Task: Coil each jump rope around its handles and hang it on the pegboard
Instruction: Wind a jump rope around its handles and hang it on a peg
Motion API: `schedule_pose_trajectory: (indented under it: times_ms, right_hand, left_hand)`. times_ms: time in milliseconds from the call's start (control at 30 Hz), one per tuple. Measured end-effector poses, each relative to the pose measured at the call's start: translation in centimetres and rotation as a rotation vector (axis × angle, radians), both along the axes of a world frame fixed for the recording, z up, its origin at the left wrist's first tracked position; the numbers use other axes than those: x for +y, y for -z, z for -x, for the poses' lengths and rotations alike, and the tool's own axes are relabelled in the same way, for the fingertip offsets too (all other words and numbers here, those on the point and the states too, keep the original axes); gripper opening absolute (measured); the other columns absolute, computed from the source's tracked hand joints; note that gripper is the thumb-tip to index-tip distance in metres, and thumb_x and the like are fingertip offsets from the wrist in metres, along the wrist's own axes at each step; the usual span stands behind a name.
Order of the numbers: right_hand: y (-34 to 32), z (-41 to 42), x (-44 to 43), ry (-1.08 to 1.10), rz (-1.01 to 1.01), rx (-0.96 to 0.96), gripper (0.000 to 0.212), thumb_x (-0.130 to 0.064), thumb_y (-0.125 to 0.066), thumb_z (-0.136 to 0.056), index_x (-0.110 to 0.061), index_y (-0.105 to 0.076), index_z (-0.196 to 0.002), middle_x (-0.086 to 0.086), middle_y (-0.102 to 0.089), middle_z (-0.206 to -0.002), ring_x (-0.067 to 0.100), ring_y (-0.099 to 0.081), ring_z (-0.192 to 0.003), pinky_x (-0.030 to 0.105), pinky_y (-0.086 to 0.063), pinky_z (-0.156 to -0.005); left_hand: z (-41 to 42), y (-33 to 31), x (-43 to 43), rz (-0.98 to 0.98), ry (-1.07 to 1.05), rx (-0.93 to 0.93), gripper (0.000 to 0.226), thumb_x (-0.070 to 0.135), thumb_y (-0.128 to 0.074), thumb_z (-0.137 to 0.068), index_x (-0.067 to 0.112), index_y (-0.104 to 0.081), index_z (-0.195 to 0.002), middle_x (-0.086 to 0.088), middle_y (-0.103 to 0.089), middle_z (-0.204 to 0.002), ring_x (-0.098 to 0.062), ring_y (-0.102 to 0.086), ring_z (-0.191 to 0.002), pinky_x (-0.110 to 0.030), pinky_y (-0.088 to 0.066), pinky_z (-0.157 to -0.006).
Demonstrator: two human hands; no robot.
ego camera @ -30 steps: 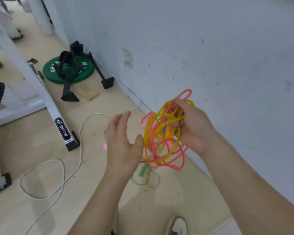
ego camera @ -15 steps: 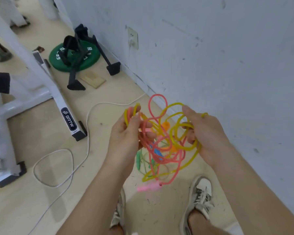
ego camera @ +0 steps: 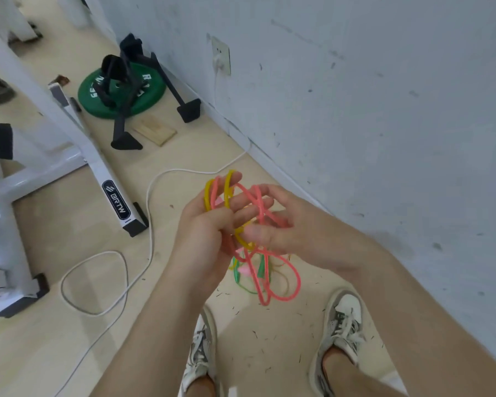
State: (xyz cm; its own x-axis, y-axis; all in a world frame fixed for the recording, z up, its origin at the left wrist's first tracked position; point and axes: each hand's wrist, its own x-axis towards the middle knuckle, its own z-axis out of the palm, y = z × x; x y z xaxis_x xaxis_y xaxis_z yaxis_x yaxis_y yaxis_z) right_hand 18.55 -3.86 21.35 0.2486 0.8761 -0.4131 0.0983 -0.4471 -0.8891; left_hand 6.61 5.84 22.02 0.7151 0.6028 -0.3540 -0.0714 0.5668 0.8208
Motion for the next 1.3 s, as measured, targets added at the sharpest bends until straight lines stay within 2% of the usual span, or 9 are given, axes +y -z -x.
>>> schedule_pose_trajectory:
  times_ms: [200, 300, 433, 533, 600, 767, 1000, 1133, 1300]
  right_hand:
    - [1.2, 0.2, -0.1, 0.235, 0.001, -0.29, 0.016, -0.014, -0.056, -0.09, -0.016, -0.071, -0.084, 0.001, -0.074, -0.074, 0.019, -0.072, -0.073, 0.041, -0.057, -0.073]
    - [1.2, -0.6, -0.2, 0.499, -0.068, -0.246, 0.028, -0.017, -0.054, -0.095, -0.012, -0.067, -0.07, 0.001, -0.072, -0.064, 0.012, -0.068, -0.059, 0.023, -0.05, -0.058]
    - [-0.5, -1.3, -0.6, 0.566, -0.252, -0.201, 0.032, -0.02, -0.056, -0.097, 0.002, -0.068, -0.078, 0.007, -0.059, -0.051, 0.011, -0.051, -0.049, 0.017, -0.041, -0.055]
    - [-1.7, -0.8, -1.1, 0.279, -0.276, 0.143, 0.028, -0.028, -0.052, -0.096, -0.007, -0.07, -0.097, 0.003, -0.048, -0.048, 0.016, -0.043, -0.055, 0.023, -0.039, -0.063]
    - [-2.6, -0.5, -1.3, 0.108, -0.293, 0.386, 0.034, -0.029, -0.047, -0.094, -0.006, -0.068, -0.106, 0.0, -0.04, -0.045, 0.017, -0.034, -0.049, 0.029, -0.037, -0.064]
    - [-3.8, -1.0, -1.5, 0.237, -0.329, 0.815, 0.037, -0.034, -0.043, -0.094, -0.01, -0.071, -0.096, -0.007, -0.013, -0.047, 0.005, -0.007, -0.036, 0.014, -0.027, -0.036]
    - [-2.7, -1.8, -1.7, 0.362, -0.143, 0.589, 0.025, -0.029, -0.051, -0.092, -0.009, -0.062, -0.082, -0.001, -0.03, -0.056, 0.002, -0.014, -0.035, 0.012, -0.011, -0.03]
    - [-1.7, -2.4, -1.7, 0.734, -0.188, 0.344, 0.026, -0.017, -0.051, -0.098, -0.012, -0.053, -0.073, -0.002, -0.023, -0.053, 0.006, -0.014, -0.038, 0.016, -0.012, -0.033]
    - [-2.0, -2.5, -1.7, 0.671, -0.305, 0.499, 0.023, -0.023, -0.045, -0.102, -0.01, -0.063, -0.107, -0.001, -0.035, -0.054, 0.006, -0.018, -0.037, 0.015, -0.013, -0.034]
  left_hand:
    - [0.0, 0.2, 0.3, -0.199, 0.049, 0.325, 0.054, -0.019, -0.027, -0.079, 0.011, -0.061, -0.106, -0.019, -0.071, -0.095, -0.025, -0.072, -0.08, -0.037, -0.057, -0.06]
    - [0.9, 1.6, 1.7, -0.426, -0.021, 0.6, 0.036, -0.005, -0.037, -0.083, 0.021, -0.061, -0.093, -0.014, -0.071, -0.086, -0.021, -0.066, -0.062, -0.036, -0.056, -0.061]
    - [2.9, 3.2, 3.5, -1.082, 0.326, 1.212, 0.054, 0.022, -0.053, -0.084, 0.015, -0.037, -0.135, -0.01, -0.051, -0.13, -0.032, -0.047, -0.118, -0.041, -0.042, -0.091]
    - [2.4, 2.8, 2.1, -1.137, 0.326, 0.86, 0.077, 0.017, -0.065, -0.08, 0.025, -0.026, -0.145, 0.002, -0.038, -0.144, -0.017, -0.038, -0.13, -0.028, -0.033, -0.104]
    - [1.3, 2.2, 0.3, -0.948, 0.439, 0.532, 0.063, 0.01, -0.067, -0.075, 0.041, -0.042, -0.124, 0.012, -0.054, -0.121, 0.002, -0.053, -0.101, -0.009, -0.04, -0.085]
    - [0.5, 2.3, -0.8, -0.767, 0.349, 0.353, 0.038, 0.017, -0.07, -0.073, 0.034, -0.062, -0.106, 0.012, -0.067, -0.104, -0.001, -0.06, -0.099, -0.022, -0.048, -0.085]
    - [1.4, -0.5, 1.3, 0.112, 0.046, -0.231, 0.044, 0.005, -0.055, -0.07, 0.007, -0.066, -0.113, -0.007, -0.057, -0.086, -0.021, -0.056, -0.085, -0.044, -0.044, -0.093]
    - [1.2, -0.9, 1.6, 0.09, -0.082, -0.123, 0.032, 0.022, -0.052, -0.084, 0.005, -0.072, -0.066, -0.006, -0.052, -0.056, -0.02, -0.054, -0.061, -0.041, -0.05, -0.091]
    - [1.3, 1.1, 2.0, -0.565, -0.05, 0.529, 0.04, 0.025, -0.054, -0.095, 0.014, -0.071, -0.06, -0.001, -0.064, -0.052, -0.013, -0.061, -0.053, -0.031, -0.052, -0.067]
